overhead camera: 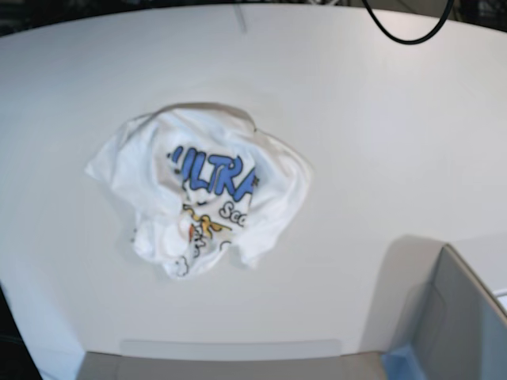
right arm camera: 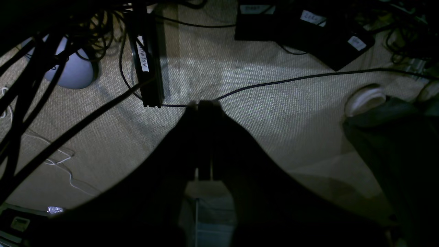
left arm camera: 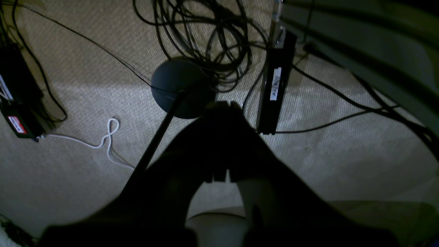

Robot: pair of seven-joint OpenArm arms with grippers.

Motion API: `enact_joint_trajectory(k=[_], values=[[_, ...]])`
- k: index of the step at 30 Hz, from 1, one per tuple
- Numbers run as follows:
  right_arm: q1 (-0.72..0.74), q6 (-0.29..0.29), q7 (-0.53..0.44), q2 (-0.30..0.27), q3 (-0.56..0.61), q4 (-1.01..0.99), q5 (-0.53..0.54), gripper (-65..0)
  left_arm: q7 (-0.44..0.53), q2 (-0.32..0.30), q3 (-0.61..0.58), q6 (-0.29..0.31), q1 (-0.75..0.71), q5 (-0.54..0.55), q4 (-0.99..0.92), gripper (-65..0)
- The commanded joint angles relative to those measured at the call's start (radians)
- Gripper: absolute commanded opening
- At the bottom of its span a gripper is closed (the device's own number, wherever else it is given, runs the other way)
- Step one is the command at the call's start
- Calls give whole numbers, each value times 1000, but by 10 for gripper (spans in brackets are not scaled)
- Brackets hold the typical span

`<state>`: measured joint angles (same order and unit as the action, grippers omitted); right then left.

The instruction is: Layout the t-shirt on the table in an organized manner, then fold the t-shirt properly

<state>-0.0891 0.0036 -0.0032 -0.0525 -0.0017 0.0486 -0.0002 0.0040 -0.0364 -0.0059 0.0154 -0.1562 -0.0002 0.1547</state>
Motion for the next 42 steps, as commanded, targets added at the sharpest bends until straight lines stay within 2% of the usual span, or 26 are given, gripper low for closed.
enact_joint_trajectory(k=[1,6,13,27,32,37,42], values=[[-10,3,-2,-5,1,1,-2,-648,4,-6,-1,-5,-6,-4,0,-648],[-24,3,-2,-8,1,1,-2,-648,4,-7,2,-5,-4,-4,0,-648],[-77,5,-4,-7,1,110,-2,-648,4,-10,2,-5,-7,-4,1,-648],[-84,5,2,-5,1,112,-2,-648,4,-12,2,-5,-9,-4,1,-648],[-120,5,-4,-10,2,121,-2,-649,15,-36,-1,-5,-39,-4,19,-648],[-258,5,-4,-31,2,333,-2,-649,106,-63,-3,-4,-164,-4,177,-649],[-381,5,-5,-42,4,504,-4,-649,121,-63,-4,-4,-276,-4,322,-649]])
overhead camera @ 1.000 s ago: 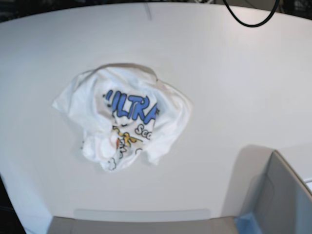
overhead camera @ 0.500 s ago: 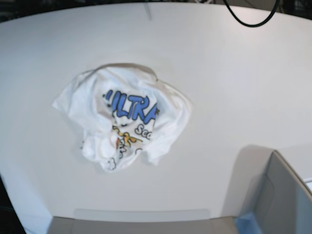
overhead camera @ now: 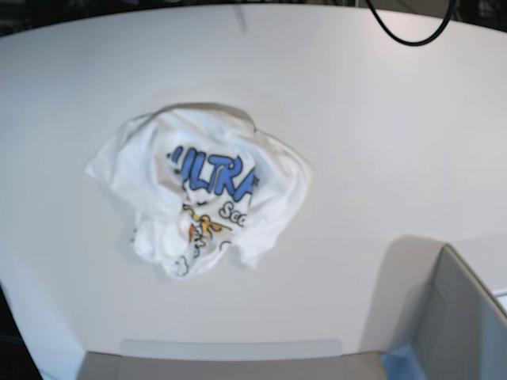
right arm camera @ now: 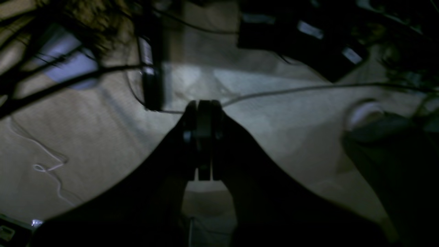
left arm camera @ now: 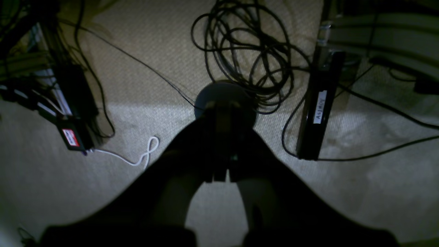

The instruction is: Layout the t-shirt on the table in an organized manner, then fold the t-shirt properly

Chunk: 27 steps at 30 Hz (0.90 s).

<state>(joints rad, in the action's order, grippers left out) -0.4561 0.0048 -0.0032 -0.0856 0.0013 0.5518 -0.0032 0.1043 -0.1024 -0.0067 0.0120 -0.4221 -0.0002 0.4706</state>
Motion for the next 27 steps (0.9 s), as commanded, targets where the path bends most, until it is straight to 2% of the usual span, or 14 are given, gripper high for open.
enact_joint_trajectory(k=[1,3,7,9,12,21,25,27], values=[[-33,4,-5,-10,1,23,-1,-649,21,3,-3,-1,-37,-2,37,-649],[-76,4,-42,-12,1,63,-1,-649,21,3,0,-1,-88,-2,112,-649],[-171,-2,-214,-33,3,135,-1,-649,21,2,3,-1,-206,-1,305,-649],[-215,-2,-260,-38,3,172,-1,-649,21,-15,3,-1,-266,-1,406,-649],[-286,-4,-272,-53,3,273,-1,-649,21,-21,4,-1,-350,-1,546,-649],[-571,-6,-297,-70,3,742,1,-649,13,-27,6,-1,-624,1,1005,-649],[-659,-7,-298,-79,-8,859,4,-649,13,-29,7,-1,-713,1,1129,-650],[-705,-7,-300,-104,-5,922,50,-649,12,-29,17,-1,-742,1,1175,-650]])
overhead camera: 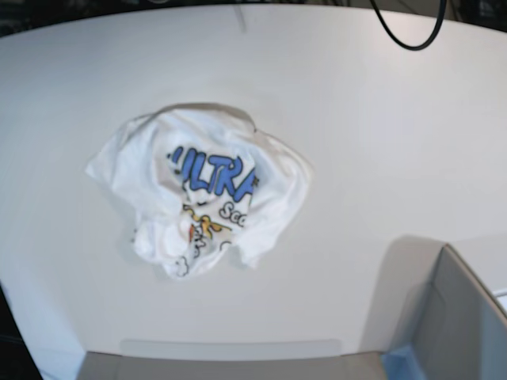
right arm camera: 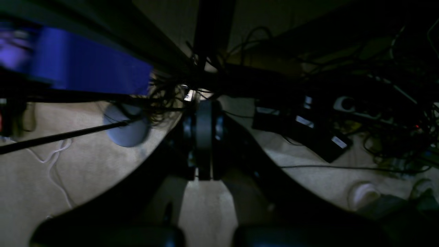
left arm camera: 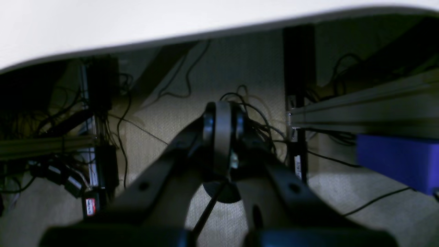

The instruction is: Layout the t-shirt on the table in an organized manner, then fold the t-shirt properly

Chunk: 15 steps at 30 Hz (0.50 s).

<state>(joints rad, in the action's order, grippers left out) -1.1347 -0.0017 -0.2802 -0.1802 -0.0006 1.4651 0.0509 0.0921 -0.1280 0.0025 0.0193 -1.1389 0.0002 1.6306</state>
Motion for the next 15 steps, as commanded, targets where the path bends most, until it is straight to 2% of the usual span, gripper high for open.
enact_joint_trajectory(k=[1,5,8,15], values=[[-49,-1,-20,-28,0,46,42,-649,24,-3,24,-8,-43,1,43,-650],[-140,-1,-17,-87,-6,197,182,-649,24,-3,83,-8,-105,1,165,-650],[-174,-1,-17,-121,-14,293,217,-649,22,0,136,-8,-134,1,242,-650],[-174,-1,-15,-118,-121,507,220,-649,22,3,161,-8,-170,1,405,-650]])
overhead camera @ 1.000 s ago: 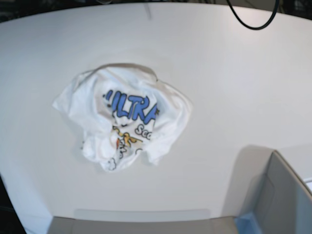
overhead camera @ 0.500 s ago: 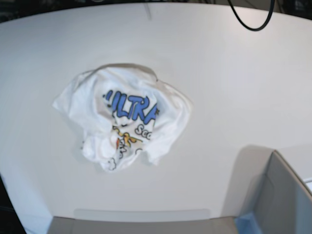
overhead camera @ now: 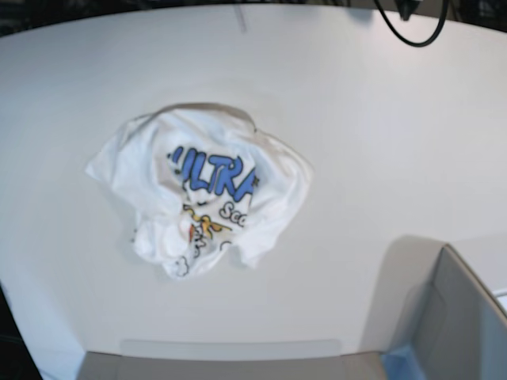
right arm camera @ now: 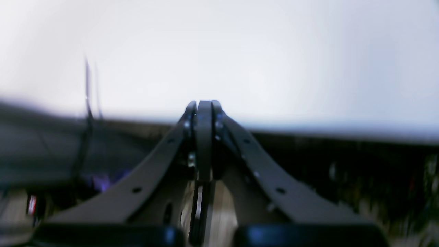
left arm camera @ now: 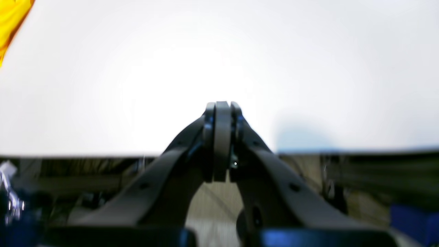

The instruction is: Layout the t-shirt on the table in an organized manner, then fold the t-shirt properly

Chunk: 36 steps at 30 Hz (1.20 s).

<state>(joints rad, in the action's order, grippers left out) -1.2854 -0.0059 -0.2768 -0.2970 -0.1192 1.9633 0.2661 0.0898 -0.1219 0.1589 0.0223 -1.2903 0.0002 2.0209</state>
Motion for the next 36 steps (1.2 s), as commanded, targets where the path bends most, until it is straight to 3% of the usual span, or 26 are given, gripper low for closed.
enact_joint_trajectory(k=[1,7,16,21,24,31,36], values=[[-24,4,-17,0,-27,34,5,-649,26,-3,5,-11,-19,1,22,-650],[-24,4,60,6,-139,100,8,-649,38,-3,-3,-11,-19,1,28,-650],[37,11,70,-1,-145,100,8,-645,130,-8,-157,-9,85,-1,31,-648],[142,11,199,-3,-145,101,8,-561,124,-8,-244,-9,194,-6,31,-638],[206,11,265,-3,-145,101,8,-523,120,-8,-276,-9,263,-6,31,-592],[396,11,399,2,-145,101,12,-517,120,-9,-350,-9,400,-7,30,-489],[544,11,615,-6,-145,101,161,-513,5,-9,-378,-9,501,-7,28,-483]])
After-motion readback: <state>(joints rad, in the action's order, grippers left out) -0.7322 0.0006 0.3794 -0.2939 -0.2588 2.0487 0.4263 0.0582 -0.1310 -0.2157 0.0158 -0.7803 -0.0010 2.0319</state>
